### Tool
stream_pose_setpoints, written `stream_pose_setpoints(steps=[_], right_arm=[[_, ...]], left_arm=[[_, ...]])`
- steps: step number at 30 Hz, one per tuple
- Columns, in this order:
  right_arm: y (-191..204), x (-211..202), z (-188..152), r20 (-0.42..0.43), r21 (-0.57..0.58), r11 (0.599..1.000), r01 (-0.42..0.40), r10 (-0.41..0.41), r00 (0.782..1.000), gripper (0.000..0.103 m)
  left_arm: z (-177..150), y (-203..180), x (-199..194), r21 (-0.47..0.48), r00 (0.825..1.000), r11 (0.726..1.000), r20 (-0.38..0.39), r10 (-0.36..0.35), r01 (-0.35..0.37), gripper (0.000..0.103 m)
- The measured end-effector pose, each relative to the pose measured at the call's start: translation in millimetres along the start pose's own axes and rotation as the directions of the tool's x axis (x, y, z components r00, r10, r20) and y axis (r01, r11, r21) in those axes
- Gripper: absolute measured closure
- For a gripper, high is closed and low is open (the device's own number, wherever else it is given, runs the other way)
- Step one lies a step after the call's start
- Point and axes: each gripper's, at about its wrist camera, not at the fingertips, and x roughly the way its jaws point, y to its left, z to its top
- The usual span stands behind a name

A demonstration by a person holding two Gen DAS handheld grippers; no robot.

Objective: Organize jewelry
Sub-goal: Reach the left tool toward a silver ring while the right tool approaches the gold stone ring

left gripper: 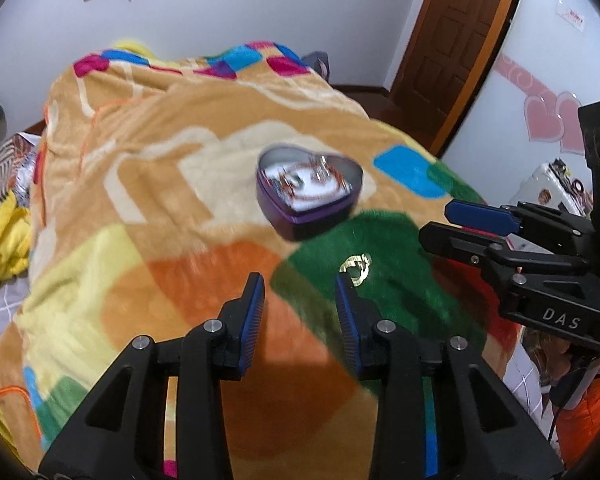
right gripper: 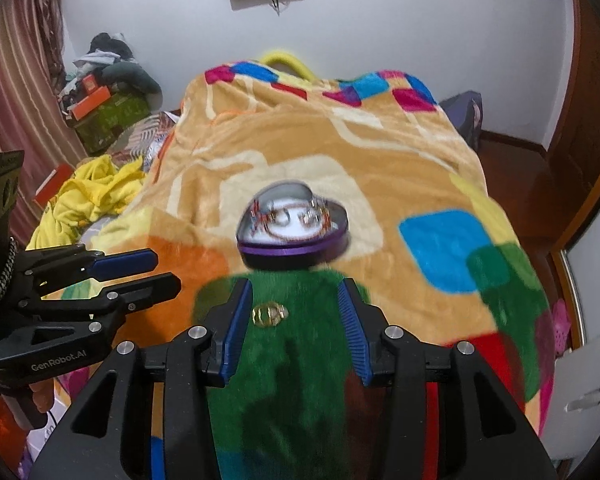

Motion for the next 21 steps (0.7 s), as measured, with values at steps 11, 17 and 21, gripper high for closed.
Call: stream_pose_setpoints(steps=[11,17,21], right_arm=[[-22.4,4.9,-25.3,-0.057,0.072,0.997,0.014,-0.010,0.998,0.062],[-31.7,4.1,-29.5,-0.066,0.093,0.995,0.026,-0.020,0.998,0.062],[-34.4,2.1,-29.6,-0.060,0.097,0.995,0.025,-0.019,0.998,0.062]], left_arm=[[-3.7,-24.5,42.9,0.050,0.995,0.997,-0.093,-0.048,0.053,0.067],[4.8,-27.3,63.3,0.047,0.992,0.997,-0.109,-0.057,0.063,0.068],[6.0,-29.0,66.4,0.061,0.992,0.995,-0.099,-0.073,0.080,0.083]])
